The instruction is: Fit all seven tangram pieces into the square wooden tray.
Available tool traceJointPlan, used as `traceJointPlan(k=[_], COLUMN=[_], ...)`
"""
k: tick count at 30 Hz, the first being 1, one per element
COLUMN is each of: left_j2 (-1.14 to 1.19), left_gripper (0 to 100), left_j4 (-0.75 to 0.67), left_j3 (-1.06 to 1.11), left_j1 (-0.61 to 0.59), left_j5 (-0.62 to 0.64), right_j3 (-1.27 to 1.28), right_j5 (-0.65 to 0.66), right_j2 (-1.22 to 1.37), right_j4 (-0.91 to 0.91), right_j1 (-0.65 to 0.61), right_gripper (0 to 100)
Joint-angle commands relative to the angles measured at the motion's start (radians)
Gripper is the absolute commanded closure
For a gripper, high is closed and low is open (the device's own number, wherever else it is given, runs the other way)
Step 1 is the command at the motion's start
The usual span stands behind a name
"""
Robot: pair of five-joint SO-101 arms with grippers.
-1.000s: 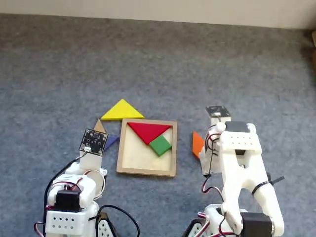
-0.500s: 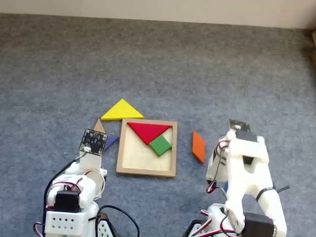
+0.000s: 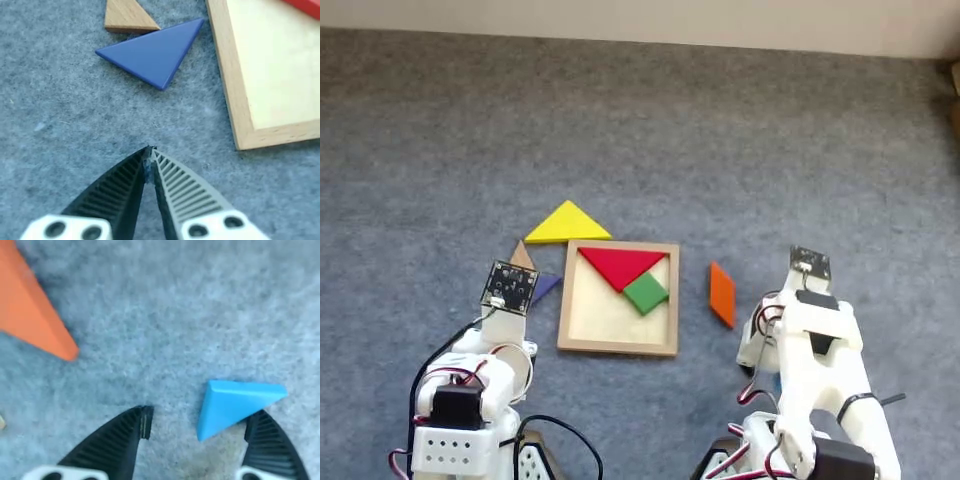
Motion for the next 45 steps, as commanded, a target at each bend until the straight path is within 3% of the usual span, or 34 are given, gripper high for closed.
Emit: traceJointPlan(k=[1, 12, 23, 31, 39, 45], left_j2=[-0.019, -0.019, -0.019, -0.019, -0.019, -0.019], left_gripper=[100, 100, 100, 100, 100, 100], left_j4=[0.006, 0.006, 0.006, 0.006, 0.006, 0.006], left_j3=[0.019, 0.019, 0.019, 0.019, 0.019, 0.019], left_j1=[-0.005, -0.005, -0.005, -0.005, -0.005, -0.005], left_j5=[0.0, 0.0, 0.0, 0.0, 0.0, 0.0], right_j3=[-0.004, -0.008, -0.18, -0.274, -0.277, -0.28], right_j5=[-0.009, -0.009, -0.011, -0.011, -0.002, -0.002], right_j2=[-0.016, -0.015, 0.272, 0.294, 0.292, 0.288], right_j4=[-0.111, -0.134, -0.142, -0.142, -0.14, -0.041], right_j1=[0.019, -0.082, -0.082, -0.084, -0.084, -0.084], right_gripper=[71.3, 71.3, 71.3, 71.4, 90.1, 93.7])
